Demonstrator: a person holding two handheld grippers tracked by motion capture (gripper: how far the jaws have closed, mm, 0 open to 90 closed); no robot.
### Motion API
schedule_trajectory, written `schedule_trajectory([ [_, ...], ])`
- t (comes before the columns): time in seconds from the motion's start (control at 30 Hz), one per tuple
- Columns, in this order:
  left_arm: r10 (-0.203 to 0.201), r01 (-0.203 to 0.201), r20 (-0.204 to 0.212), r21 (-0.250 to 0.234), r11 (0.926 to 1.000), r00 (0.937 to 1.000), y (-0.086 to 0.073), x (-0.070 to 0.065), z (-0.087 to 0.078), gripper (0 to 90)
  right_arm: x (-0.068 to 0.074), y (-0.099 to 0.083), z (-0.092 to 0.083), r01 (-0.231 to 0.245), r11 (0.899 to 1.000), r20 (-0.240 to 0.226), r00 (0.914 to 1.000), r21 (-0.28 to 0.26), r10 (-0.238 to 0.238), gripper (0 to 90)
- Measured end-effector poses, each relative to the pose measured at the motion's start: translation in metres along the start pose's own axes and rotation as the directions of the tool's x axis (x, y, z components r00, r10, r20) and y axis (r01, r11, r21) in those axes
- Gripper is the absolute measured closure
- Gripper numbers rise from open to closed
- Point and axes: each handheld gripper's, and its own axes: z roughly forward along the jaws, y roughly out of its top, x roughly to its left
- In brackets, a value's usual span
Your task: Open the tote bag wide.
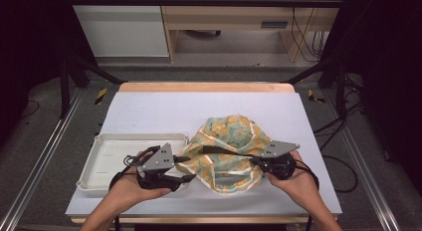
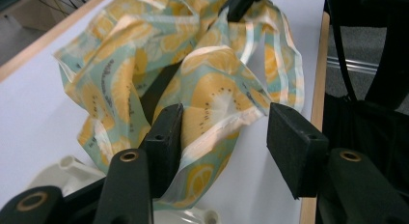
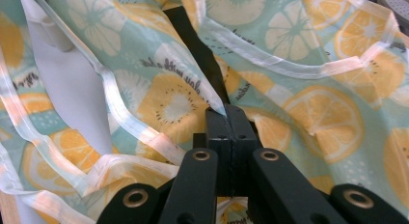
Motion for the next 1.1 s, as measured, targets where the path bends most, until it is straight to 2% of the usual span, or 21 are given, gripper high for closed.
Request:
schedule_trajectory([
  [0.13,-0.010,0.010,-0.001,-0.020,0.9997,1.0000,0.000,0.000,-0.002,43.0,0.001,0.001,0.000,0.001,1.000,-0.002,1.0000,-0.007,-0.001,90.0],
  [0.3,-0.012,0.012,-0.004,-0.054,0.9984,0.9999,0.013,0.001,-0.010,35.6,0.007,0.002,0.003,0.021,1.000,-0.004,0.9998,0.001,-0.021,90.0],
  [0.4,-0.005,0.005,-0.004,-0.061,0.9981,1.0000,0.017,0.001,-0.013,35.2,0.010,0.002,0.003,0.031,0.999,0.002,0.9995,0.007,-0.031,90.0],
  [0.43,0.006,-0.007,-0.015,-0.070,0.9975,0.9999,0.020,0.001,-0.015,35.3,0.011,0.002,0.003,0.035,0.999,0.007,0.9994,0.012,-0.035,90.0],
  [0.67,-0.001,-0.002,-0.034,-0.088,0.9961,0.9994,0.025,0.003,-0.018,36.3,0.012,-0.006,0.006,0.026,0.999,0.000,0.9997,0.028,-0.026,90.0],
  [0.77,0.007,-0.009,-0.039,-0.071,0.9974,0.9992,0.029,0.002,-0.011,37.7,0.017,-0.007,0.004,0.030,0.999,-0.009,0.9995,0.018,-0.030,90.0],
  [0.87,0.016,-0.018,-0.033,-0.039,0.9991,0.9993,0.035,0.001,0.004,38.4,0.020,-0.005,0.001,0.032,0.999,-0.014,0.9994,0.007,-0.032,90.0],
  [1.1,0.042,-0.041,-0.014,0.015,0.9990,0.9990,0.050,0.009,0.038,39.6,0.035,0.002,-0.010,0.087,0.996,-0.034,0.9955,-0.026,-0.088,90.0],
])
